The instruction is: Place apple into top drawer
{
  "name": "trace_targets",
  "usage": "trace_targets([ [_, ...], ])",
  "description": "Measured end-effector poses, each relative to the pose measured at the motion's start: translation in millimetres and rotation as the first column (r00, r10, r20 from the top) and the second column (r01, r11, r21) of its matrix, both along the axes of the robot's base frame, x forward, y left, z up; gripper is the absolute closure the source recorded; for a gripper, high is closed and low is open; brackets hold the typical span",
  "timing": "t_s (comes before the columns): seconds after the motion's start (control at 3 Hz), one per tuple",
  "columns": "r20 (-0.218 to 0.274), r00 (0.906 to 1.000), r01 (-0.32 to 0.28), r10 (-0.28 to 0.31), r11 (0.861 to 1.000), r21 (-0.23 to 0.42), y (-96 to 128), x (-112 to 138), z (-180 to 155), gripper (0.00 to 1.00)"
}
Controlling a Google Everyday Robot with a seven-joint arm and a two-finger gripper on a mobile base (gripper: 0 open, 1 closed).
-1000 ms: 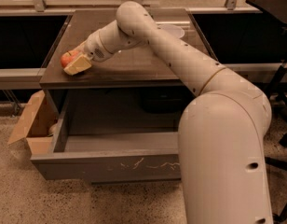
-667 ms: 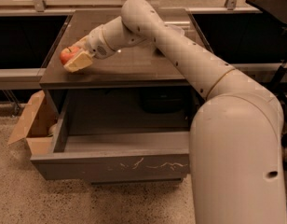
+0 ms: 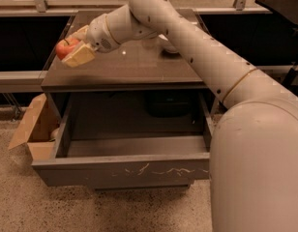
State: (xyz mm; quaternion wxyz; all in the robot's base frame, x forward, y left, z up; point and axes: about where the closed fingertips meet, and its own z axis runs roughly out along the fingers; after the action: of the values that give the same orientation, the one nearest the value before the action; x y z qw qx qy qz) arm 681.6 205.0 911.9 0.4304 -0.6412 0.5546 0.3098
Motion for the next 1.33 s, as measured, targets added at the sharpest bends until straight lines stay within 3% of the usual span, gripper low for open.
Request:
trace_targets([
  [0.33,-0.015,0.9986,-0.050,0.050,0.998,-0.033,7,-22,-7,1.00],
  [0.67,-0.013,0.9982,-0.060,0.059,0.997,-0.057,6,-51,-8,1.00],
  [1.0,-0.068,0.9977,-0.009,0.008,1.000,-0.022,-28,-102,-65,1.00],
  [1.33,-0.070,0.9974,0.014,-0.016,1.000,-0.028,-42,-103,-71,1.00],
])
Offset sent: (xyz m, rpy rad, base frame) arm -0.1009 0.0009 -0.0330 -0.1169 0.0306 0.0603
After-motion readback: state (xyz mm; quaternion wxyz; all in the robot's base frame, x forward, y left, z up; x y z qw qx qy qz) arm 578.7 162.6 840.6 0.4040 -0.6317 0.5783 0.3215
